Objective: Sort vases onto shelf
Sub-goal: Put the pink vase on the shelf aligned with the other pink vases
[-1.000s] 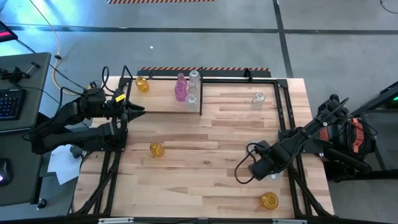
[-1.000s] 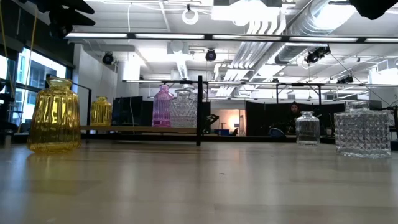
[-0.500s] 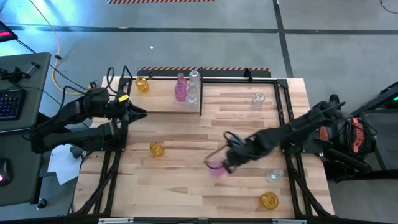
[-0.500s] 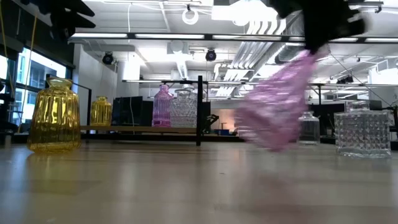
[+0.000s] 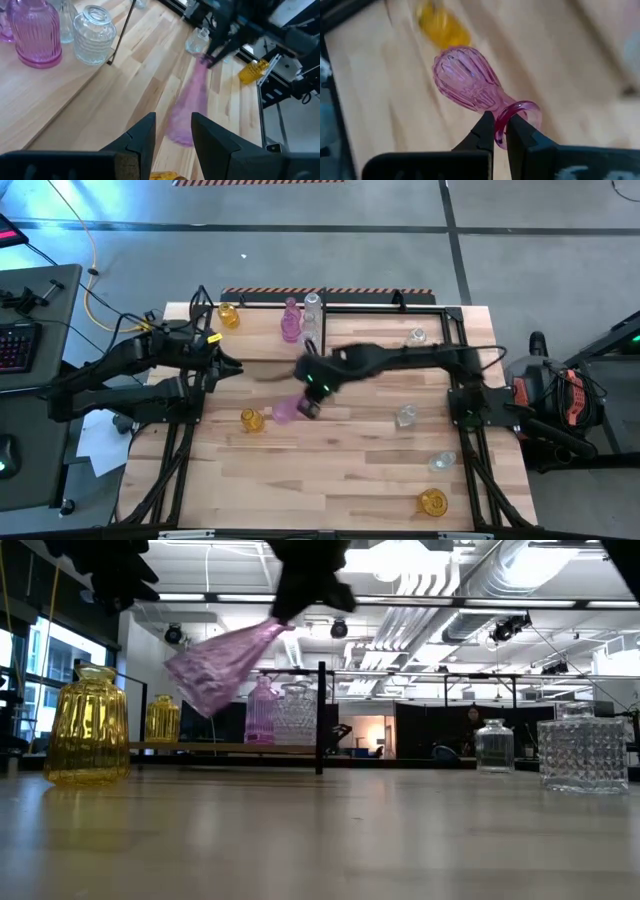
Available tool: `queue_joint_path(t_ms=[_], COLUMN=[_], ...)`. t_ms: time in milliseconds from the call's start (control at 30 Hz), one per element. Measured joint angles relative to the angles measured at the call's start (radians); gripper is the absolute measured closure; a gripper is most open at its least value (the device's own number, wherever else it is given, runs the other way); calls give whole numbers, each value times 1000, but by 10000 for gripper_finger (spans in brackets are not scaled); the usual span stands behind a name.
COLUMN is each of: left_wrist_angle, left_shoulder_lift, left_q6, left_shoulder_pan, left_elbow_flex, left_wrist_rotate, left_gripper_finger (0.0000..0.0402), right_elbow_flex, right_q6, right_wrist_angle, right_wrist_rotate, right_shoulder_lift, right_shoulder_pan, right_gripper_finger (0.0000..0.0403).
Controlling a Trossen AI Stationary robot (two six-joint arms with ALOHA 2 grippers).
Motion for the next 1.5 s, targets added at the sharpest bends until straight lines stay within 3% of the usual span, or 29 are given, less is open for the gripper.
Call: queue_joint_path(t_ms=[233,367,533,633,1200,1500], left_wrist_angle=[0,1,0,0,84,169], left_shoulder_lift=[7,22,82,127,266,373], left_q6=[0,11,37,51,133,141], left_shoulder_pan=[0,0,0,0,1,1], left_elbow_flex=[0,0,0,0,-1,-2], left_wrist_rotate=[0,-15,-62,-65,-211,-264], left_gripper_finger=[284,284,284,284,284,284], right_elbow_flex=[353,272,263,272,315,315], right_q6=[-204,-229,-282,-285,-314,-315], right_wrist_angle=[-110,35,88,138,159,156], right_wrist_rotate=[1,-51,21,3,100,97], right_shoulder_lift=[191,178,175,175,174,174], right_shoulder_pan=[-102,-143,-163,-171,-171,-174], right_gripper_finger=[402,402,402,402,402,402])
